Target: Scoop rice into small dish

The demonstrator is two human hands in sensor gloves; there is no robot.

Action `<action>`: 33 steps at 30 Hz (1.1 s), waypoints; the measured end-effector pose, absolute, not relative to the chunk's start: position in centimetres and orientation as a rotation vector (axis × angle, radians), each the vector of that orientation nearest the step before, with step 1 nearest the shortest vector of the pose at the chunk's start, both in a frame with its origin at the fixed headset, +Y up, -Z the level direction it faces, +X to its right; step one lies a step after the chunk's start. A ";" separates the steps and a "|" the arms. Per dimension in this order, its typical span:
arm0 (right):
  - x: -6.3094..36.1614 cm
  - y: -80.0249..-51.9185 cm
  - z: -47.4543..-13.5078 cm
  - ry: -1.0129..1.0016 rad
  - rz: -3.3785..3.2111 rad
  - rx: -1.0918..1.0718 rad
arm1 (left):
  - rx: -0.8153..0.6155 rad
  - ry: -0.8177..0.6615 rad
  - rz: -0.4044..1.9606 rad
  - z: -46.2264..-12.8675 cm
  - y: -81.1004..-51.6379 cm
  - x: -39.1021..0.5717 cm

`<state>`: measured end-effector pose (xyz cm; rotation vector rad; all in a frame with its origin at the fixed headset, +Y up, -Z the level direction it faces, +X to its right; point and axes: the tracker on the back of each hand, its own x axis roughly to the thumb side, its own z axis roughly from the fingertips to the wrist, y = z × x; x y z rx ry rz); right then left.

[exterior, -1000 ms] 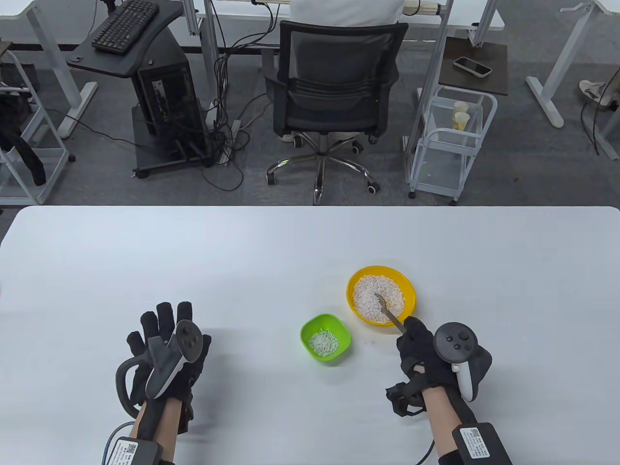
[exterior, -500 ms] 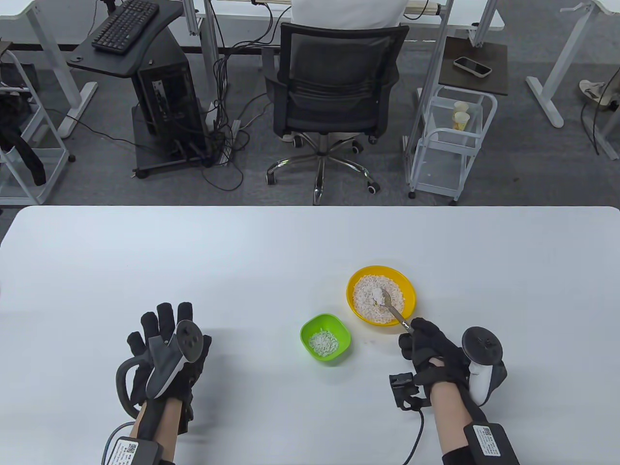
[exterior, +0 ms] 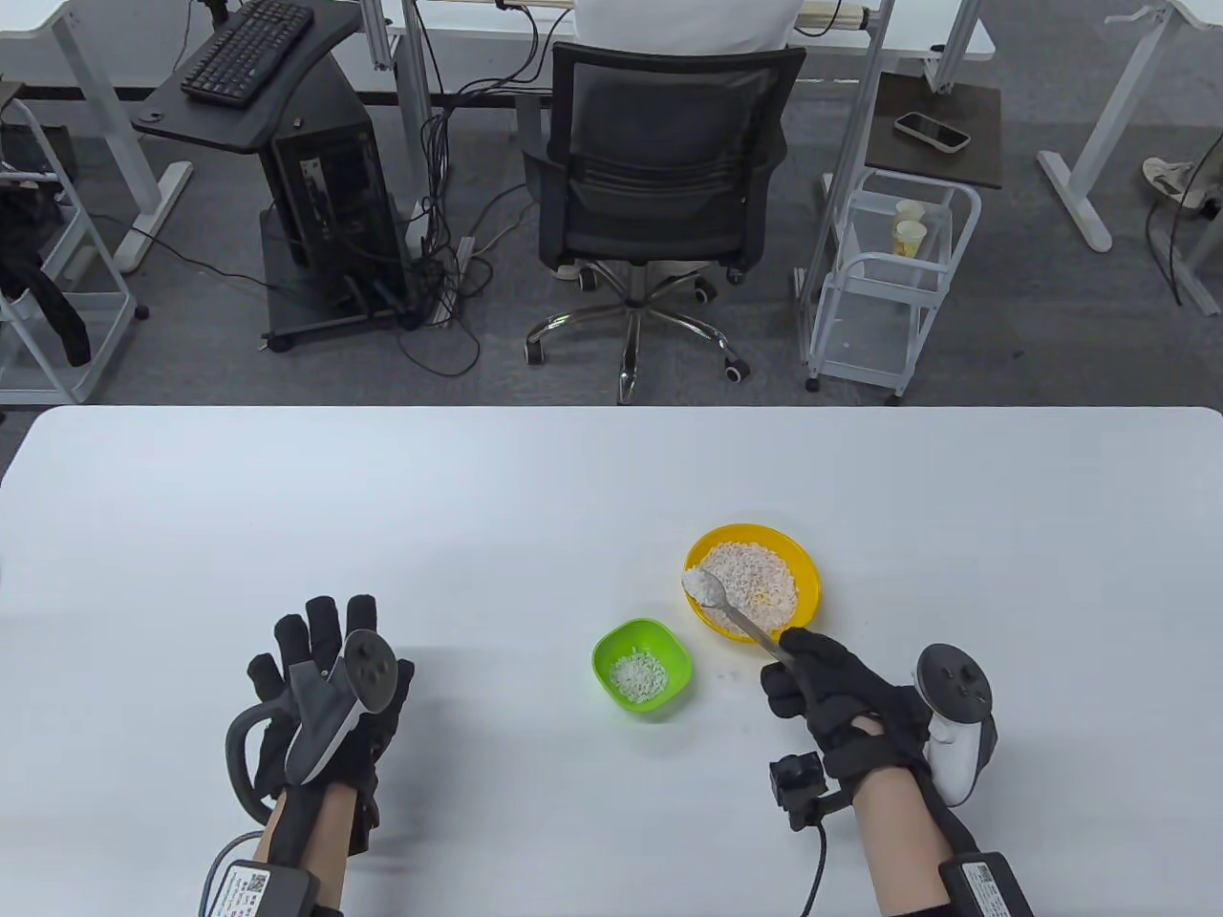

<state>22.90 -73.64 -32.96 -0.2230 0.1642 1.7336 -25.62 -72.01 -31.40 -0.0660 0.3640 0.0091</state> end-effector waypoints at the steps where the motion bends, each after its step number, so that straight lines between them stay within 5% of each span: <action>1: 22.4 -73.8 -33.0 0.197 1.759 -0.205 | -0.066 0.365 0.011 -31.4 -72.0 -25.6; 14: 17.8 -74.0 -32.4 0.228 2.248 -0.037 | -0.070 0.366 0.007 -31.4 -72.0 -25.7; 27: 14.7 -71.8 -30.9 -0.168 2.795 0.339 | -0.070 0.364 0.013 -31.4 -72.0 -25.8; 33: 13.6 -71.0 -29.9 -0.493 3.092 0.688 | -0.066 0.359 0.020 -31.4 -72.0 -25.7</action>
